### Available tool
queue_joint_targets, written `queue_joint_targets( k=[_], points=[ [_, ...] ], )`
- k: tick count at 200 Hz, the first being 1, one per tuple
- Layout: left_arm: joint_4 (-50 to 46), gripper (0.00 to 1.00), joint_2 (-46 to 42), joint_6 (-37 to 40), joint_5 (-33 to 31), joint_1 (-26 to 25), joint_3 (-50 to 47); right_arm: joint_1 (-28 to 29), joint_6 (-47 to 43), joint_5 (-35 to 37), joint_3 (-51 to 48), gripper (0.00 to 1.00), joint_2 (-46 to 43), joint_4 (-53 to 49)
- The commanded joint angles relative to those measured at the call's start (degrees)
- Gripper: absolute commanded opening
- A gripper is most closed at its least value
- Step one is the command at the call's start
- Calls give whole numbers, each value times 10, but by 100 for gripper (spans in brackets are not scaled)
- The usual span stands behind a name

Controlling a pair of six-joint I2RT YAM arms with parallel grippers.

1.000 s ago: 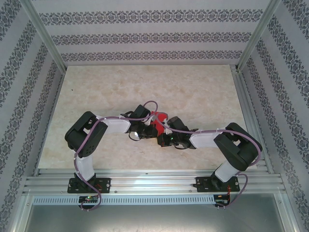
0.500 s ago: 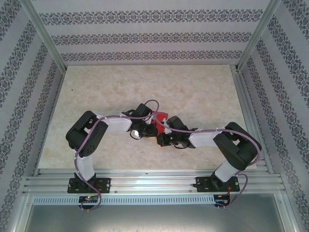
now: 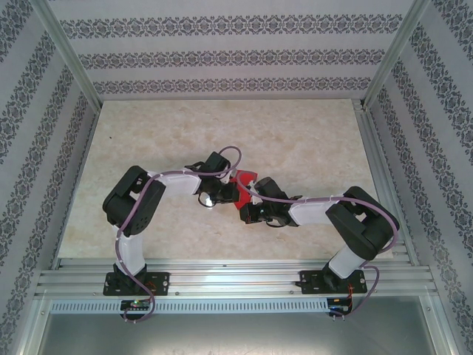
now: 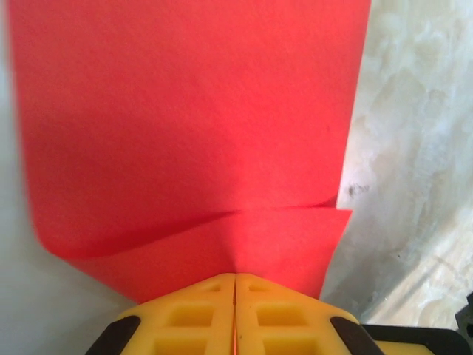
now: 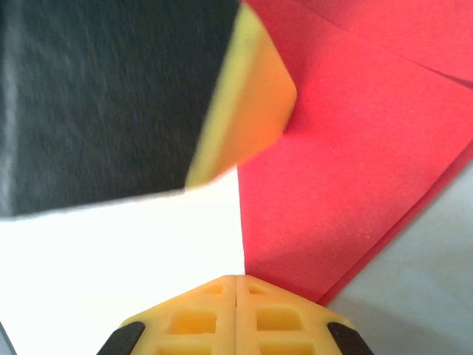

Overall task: Fold a paper plane with a square sheet of paper (fold left side to right side)
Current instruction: Third fold the triangle at the center of the table.

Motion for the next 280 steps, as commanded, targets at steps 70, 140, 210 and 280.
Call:
queue_joint_targets(
  k=[70,140,210,280],
  points=[
    [46,11,51,61,-90,106,20,8,-13,31,-33,0,44,-119],
    [19,12,81,81,-77,150,75,8,-13,29,-28,0,38,-124],
    [19,32,-84,67,-41,166,8,-3,-34,22,35,9,-79,-183],
    [148,52,-210,-68,59,142,-152,-90,-67,-16,122,27,-78,-165]
  ],
)
